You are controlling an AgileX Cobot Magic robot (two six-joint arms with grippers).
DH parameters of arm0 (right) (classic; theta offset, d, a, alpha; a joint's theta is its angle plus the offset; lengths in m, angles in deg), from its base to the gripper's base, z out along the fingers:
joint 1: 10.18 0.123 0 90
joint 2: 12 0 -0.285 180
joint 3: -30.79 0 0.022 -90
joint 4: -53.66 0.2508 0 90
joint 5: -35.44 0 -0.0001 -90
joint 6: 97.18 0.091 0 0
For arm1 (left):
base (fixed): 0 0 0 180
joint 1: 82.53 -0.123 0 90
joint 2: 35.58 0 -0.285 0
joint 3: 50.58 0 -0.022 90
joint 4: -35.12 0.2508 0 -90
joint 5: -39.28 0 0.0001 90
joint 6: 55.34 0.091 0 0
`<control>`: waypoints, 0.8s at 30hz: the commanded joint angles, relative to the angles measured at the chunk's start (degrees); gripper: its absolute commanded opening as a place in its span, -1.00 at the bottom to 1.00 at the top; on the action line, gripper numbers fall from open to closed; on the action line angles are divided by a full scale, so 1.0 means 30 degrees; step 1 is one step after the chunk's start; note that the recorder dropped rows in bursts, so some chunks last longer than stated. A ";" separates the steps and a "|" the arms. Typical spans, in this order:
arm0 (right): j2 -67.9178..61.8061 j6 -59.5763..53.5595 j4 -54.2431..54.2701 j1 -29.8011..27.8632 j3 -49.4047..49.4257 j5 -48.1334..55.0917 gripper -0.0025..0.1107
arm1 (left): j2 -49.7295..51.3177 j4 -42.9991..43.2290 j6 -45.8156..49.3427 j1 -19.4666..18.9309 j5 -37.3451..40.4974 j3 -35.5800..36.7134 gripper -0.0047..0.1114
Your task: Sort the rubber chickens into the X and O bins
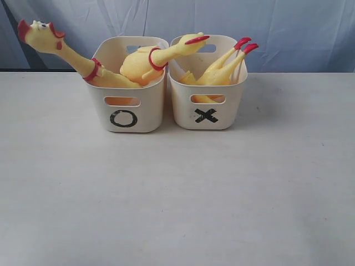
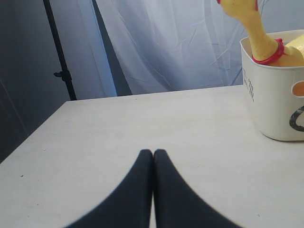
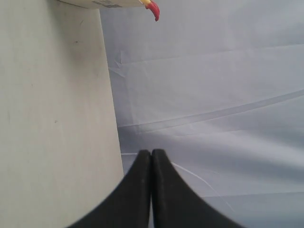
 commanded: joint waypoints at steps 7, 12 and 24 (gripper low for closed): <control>0.0109 0.0007 0.0007 -0.0087 0.0157 -0.0256 -0.97 | -0.0097 0.0077 0.0016 -0.0013 -0.0362 0.0072 -0.91; 0.0109 0.0007 0.0013 -0.0087 0.0157 -0.0257 -0.97 | -0.0097 0.0077 0.0016 -0.0013 -0.0363 0.0072 -0.91; 0.0109 1.1637 0.7242 -0.0087 0.0157 -0.0103 -0.97 | -0.0097 0.0077 0.0016 -0.0013 -0.0326 0.0072 -0.91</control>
